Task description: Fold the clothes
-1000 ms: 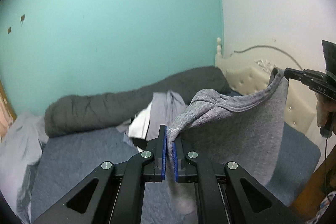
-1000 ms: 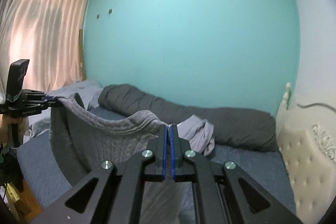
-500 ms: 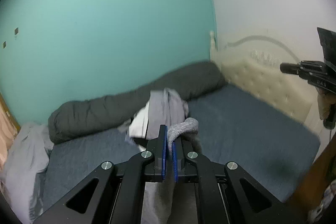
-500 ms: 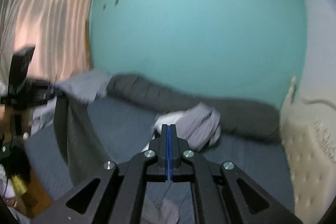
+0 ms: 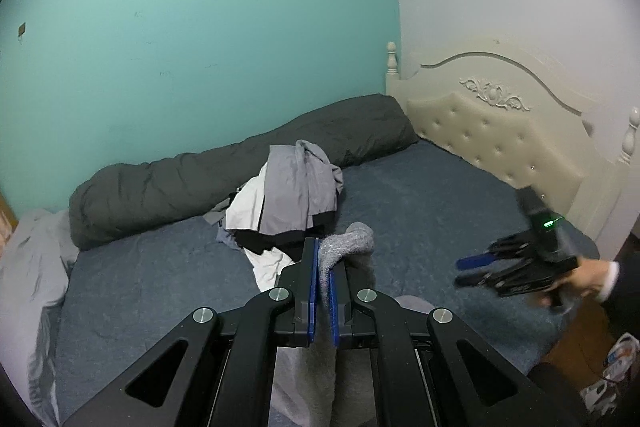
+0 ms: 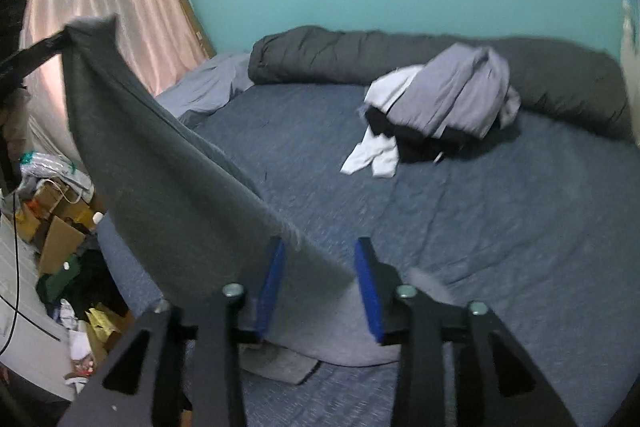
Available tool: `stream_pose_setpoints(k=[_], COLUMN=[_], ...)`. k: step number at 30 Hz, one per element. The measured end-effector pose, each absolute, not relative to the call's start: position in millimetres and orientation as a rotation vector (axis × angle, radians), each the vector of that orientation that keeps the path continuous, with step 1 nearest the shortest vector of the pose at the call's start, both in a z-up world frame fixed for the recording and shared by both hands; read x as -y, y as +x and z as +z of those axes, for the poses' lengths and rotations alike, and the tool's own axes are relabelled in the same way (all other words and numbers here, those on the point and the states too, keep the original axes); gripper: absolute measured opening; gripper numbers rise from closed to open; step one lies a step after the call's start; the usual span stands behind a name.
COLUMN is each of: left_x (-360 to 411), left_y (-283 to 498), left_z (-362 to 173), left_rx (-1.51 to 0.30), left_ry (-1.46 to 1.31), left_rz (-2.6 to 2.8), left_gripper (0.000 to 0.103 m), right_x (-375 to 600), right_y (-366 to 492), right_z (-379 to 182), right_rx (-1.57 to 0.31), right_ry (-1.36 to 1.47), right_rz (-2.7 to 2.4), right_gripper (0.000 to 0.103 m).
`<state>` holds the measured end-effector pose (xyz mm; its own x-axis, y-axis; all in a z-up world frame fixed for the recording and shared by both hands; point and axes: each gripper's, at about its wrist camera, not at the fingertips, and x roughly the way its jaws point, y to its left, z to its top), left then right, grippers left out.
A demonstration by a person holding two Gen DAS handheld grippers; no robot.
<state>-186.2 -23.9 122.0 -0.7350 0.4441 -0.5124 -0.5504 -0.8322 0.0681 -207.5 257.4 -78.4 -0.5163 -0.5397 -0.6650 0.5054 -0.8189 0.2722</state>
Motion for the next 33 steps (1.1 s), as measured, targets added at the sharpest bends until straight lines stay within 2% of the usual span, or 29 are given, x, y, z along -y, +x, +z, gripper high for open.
stream_pose_setpoints(k=[2,7,11,15,23,33], left_x=[28,33,37,38,36,66], left_y=[-185,-181,-179,-184,-186,-205], left_z=[113,97,83,72,47,-35], left_rx=[-0.295,-0.298,-0.300,-0.306,-0.311,-0.303], left_ry=[-0.669,-0.673,-0.688,-0.709,-0.748,-0.951], left_rz=[2.484,2.449,2.428,2.416,2.364,2.355], left_gripper=[0.005,0.005,0.005,0.005,0.005,0.005], right_x=[-255,-236,-211,-181,-140,-120], right_y=[-210,-223,-233,-243,-272,-308], right_z=[-96,-139,-165,-204,-268,-348], right_rx=[0.084,0.115,0.061,-0.070,-0.193,-0.354], right_ry=[1.047,1.053,1.054,1.112,1.212,1.484], right_rz=[-2.285,-2.200,-2.134,-2.096,-2.042,-2.035], right_gripper=[0.055,0.065,0.070,0.070,0.070,0.070])
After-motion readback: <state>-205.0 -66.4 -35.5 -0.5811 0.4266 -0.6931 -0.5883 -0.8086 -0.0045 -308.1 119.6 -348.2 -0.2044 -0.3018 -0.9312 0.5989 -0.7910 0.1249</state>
